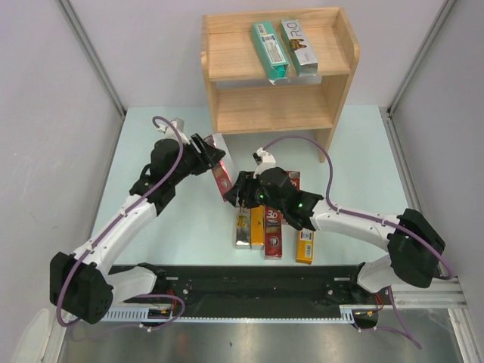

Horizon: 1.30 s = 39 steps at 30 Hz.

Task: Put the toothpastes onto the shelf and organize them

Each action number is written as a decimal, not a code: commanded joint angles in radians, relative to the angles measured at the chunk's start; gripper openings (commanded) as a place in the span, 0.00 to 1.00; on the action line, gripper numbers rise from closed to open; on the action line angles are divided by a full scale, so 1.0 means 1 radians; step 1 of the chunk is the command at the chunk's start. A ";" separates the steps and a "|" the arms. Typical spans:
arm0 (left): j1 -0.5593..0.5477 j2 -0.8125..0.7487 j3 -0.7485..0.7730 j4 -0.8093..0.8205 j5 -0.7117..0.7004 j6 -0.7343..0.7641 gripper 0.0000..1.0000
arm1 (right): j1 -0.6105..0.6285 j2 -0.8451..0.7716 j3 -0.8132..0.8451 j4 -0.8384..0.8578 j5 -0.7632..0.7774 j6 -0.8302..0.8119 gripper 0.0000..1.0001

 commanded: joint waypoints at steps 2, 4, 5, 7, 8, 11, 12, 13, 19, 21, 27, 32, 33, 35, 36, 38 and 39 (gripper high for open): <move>0.008 -0.002 0.004 0.085 0.012 -0.022 0.59 | 0.022 -0.051 -0.017 0.088 0.020 -0.026 0.49; 0.009 0.007 0.005 0.088 0.022 -0.022 0.60 | 0.025 -0.059 -0.023 0.096 0.029 -0.031 0.46; 0.009 0.012 0.007 0.088 0.024 -0.022 0.61 | 0.025 -0.059 -0.024 0.097 0.027 -0.032 0.42; 0.009 0.021 0.004 0.094 0.027 -0.022 0.64 | 0.024 -0.065 -0.030 0.100 0.024 -0.037 0.39; 0.007 0.019 0.001 0.094 0.027 -0.021 0.65 | 0.025 -0.068 -0.031 0.103 0.021 -0.040 0.37; 0.009 0.015 -0.004 0.085 0.013 -0.008 0.70 | 0.024 -0.082 -0.040 0.111 0.020 -0.046 0.33; 0.010 0.012 -0.004 0.074 0.007 0.004 0.73 | 0.021 -0.086 -0.045 0.115 0.011 -0.047 0.32; 0.010 0.006 -0.002 0.068 0.001 0.010 0.77 | 0.016 -0.090 -0.048 0.122 0.007 -0.049 0.32; 0.018 -0.053 -0.002 0.017 -0.070 0.080 0.95 | -0.013 -0.109 -0.057 0.137 -0.045 -0.051 0.28; 0.019 -0.070 0.007 -0.013 -0.113 0.117 0.98 | -0.027 -0.120 -0.063 0.143 -0.078 -0.043 0.27; 0.021 -0.168 -0.005 -0.075 -0.241 0.197 1.00 | -0.085 -0.151 -0.076 0.128 -0.134 -0.028 0.25; 0.022 -0.269 -0.080 -0.046 -0.283 0.197 1.00 | -0.160 -0.182 -0.085 0.109 -0.200 -0.015 0.24; 0.022 -0.275 -0.090 -0.041 -0.281 0.197 1.00 | -0.194 -0.188 -0.085 0.100 -0.209 -0.014 0.24; 0.022 -0.278 -0.111 -0.038 -0.281 0.194 1.00 | -0.228 -0.203 -0.086 0.094 -0.244 -0.008 0.24; 0.024 -0.275 -0.116 -0.040 -0.277 0.194 1.00 | -0.258 -0.206 -0.086 0.097 -0.258 0.005 0.24; 0.022 -0.268 -0.127 -0.041 -0.269 0.194 1.00 | -0.292 -0.212 -0.086 0.109 -0.304 0.021 0.24; 0.022 -0.257 -0.130 -0.041 -0.265 0.193 1.00 | -0.308 -0.211 -0.086 0.128 -0.319 0.032 0.24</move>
